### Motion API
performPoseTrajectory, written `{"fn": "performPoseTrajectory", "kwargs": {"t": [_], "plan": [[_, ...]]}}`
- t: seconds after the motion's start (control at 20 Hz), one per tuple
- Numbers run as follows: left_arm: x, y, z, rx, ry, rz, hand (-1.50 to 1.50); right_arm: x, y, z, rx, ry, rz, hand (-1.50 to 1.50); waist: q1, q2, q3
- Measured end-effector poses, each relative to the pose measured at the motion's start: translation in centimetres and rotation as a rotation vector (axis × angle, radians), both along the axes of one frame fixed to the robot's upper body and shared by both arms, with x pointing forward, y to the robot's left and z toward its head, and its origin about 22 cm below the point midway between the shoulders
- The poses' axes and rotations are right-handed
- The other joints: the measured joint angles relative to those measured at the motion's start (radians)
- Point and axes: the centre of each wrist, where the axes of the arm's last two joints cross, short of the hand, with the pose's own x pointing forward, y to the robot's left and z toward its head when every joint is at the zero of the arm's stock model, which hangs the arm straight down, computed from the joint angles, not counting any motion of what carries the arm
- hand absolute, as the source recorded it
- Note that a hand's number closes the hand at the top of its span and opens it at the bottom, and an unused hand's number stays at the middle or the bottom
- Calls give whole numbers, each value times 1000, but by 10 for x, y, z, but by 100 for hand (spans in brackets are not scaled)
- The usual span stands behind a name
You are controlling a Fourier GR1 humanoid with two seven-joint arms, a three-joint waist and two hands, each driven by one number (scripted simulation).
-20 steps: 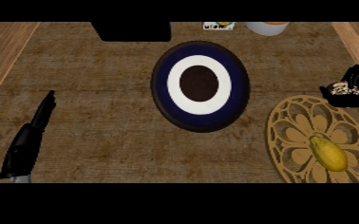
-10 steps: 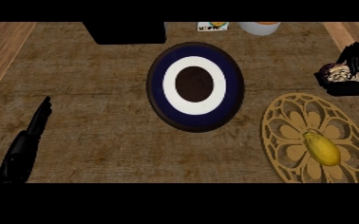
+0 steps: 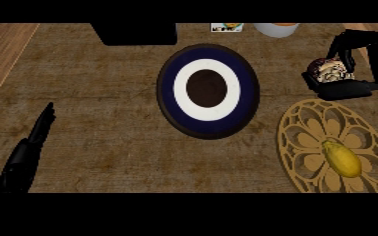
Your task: Pick the cupcake from the placemat and place it in the plate
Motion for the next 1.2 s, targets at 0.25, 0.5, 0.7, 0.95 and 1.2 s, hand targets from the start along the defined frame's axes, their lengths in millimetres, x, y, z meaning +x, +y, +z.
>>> {"fn": "performPoseTrajectory", "kwargs": {"t": [0.25, 0.5, 0.7, 0.95, 1.2], "plan": [[7, -5, 4, 5, -9, -14, 0, 5, 61, 12, 19, 66, 21, 150, 14, 4, 0], [10, -8, 8, 2, -8, -24, 0, 16, 107, 9, -27, 152, 44, 150, 22, 7, 1], [20, -12, 11, 4, -12, -22, 0, 29, 147, -5, -61, 210, 61, 150, 27, 9, 1], [19, -18, 10, 3, -11, -30, 0, 43, 184, -23, -62, 284, 111, 150, 29, 10, 1], [17, -10, 7, 5, -13, -29, 0, 53, 204, -49, 54, 394, 59, -150, 31, 12, 2]]}}
